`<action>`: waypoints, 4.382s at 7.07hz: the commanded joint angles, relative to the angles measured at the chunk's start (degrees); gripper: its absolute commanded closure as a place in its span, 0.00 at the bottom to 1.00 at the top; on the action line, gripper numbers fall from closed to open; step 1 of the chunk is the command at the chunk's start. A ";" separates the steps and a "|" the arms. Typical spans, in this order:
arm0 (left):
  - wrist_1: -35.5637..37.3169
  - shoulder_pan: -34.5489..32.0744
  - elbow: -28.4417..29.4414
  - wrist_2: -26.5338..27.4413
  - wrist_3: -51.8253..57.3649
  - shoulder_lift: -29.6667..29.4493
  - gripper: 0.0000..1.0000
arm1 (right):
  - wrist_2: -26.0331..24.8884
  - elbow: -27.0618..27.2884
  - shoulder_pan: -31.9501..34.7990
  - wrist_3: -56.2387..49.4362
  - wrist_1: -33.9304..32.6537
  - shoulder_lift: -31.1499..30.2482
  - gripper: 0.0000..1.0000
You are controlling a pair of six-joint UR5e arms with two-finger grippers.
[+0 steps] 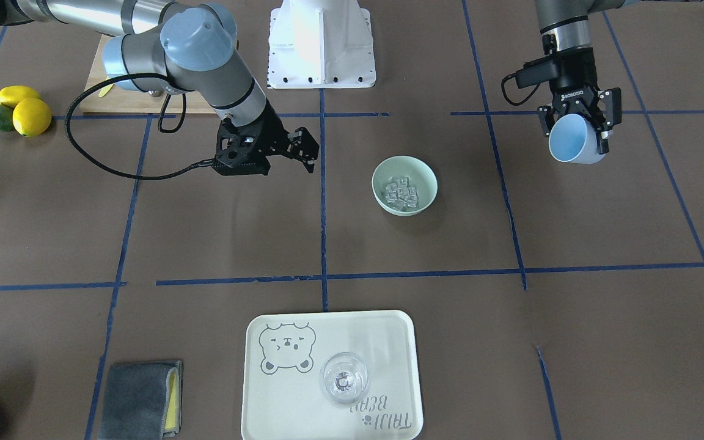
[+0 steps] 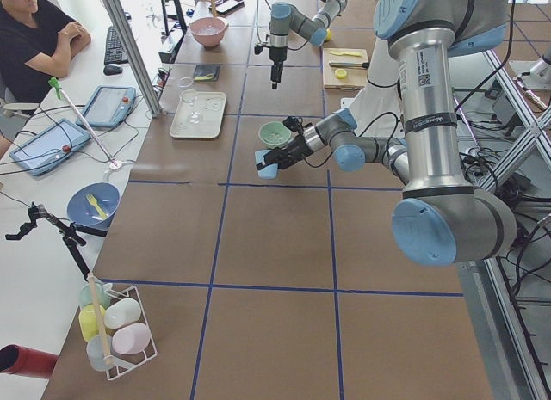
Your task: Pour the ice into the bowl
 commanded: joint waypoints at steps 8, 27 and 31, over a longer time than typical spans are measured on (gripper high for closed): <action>-49.67 0.00 21.43 -0.05 -26.54 3.04 1.00 | -5.83 -14.03 -4.11 1.86 -0.17 13.87 0.00; -47.13 2.45 41.29 9.26 -46.06 -8.91 1.00 | -0.60 0.14 4.05 -6.65 -8.26 4.79 1.00; -47.21 3.43 41.21 9.00 -46.15 -8.74 0.00 | 3.46 4.38 9.68 -12.19 -8.26 -1.29 1.00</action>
